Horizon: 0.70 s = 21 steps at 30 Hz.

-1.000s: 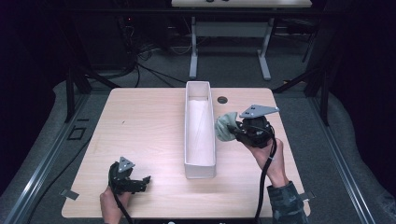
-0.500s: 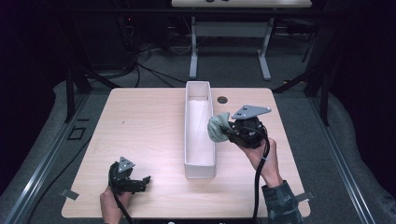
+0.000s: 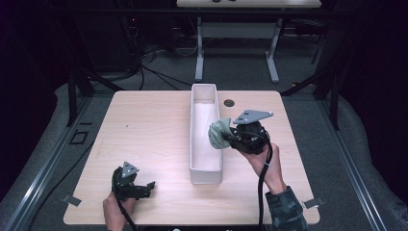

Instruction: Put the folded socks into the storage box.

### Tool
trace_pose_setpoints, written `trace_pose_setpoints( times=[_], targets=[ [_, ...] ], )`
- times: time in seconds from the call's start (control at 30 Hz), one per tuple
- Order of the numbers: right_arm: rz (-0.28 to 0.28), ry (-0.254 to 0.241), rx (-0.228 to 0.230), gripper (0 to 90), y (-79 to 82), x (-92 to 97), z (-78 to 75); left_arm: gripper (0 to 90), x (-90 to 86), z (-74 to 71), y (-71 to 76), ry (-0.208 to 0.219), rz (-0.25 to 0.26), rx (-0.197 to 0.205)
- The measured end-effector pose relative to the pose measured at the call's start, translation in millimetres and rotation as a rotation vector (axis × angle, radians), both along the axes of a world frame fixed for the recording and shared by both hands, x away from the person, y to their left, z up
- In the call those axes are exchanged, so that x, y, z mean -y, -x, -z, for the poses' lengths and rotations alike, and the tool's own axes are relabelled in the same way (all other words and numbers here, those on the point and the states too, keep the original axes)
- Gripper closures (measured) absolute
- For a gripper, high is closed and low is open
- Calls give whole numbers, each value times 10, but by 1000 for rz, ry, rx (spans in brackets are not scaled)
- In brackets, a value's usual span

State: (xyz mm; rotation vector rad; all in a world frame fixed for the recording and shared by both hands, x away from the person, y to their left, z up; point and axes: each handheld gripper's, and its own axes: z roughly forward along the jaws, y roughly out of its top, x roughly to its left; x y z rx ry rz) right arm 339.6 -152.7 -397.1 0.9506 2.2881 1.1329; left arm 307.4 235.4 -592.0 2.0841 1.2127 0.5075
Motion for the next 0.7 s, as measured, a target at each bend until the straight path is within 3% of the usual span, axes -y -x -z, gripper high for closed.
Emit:
trace_pose_setpoints(
  times=[0.7],
  targets=[
    [-47,-4,-47,738,-39,-217,131,2,0,0,1,0,0,0]
  ],
)
